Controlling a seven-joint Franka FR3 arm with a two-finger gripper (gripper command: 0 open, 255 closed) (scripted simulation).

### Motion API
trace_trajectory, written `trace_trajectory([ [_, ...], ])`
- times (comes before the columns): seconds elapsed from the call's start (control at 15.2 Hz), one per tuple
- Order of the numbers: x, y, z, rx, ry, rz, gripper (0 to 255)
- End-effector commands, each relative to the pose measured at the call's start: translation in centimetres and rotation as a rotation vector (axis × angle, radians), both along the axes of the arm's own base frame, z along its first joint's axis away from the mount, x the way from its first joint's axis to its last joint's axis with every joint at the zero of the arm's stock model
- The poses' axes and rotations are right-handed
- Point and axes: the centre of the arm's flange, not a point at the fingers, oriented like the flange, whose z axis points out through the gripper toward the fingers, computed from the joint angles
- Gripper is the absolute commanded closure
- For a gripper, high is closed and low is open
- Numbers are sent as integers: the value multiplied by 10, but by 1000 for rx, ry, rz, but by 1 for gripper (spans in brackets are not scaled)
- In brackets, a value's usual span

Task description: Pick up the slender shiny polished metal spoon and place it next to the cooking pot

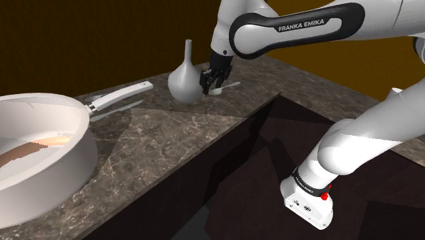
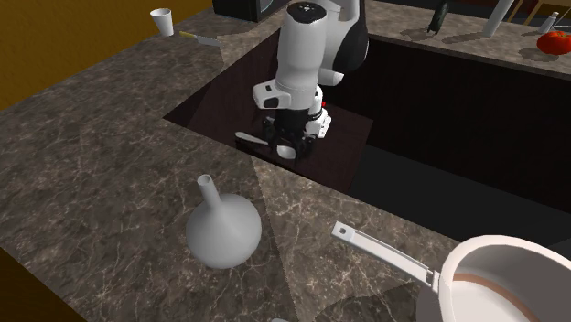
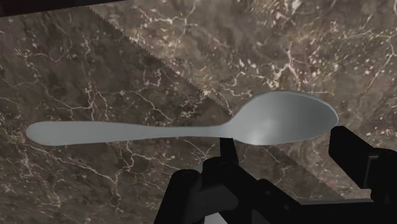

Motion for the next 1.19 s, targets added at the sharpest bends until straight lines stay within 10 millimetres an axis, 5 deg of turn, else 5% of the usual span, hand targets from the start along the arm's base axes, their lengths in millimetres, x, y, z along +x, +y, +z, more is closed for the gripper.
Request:
trace_trajectory([
  [0.0,0,0,11,0,1,0,255],
  [1.12,0,0,101,0,1,0,255],
])
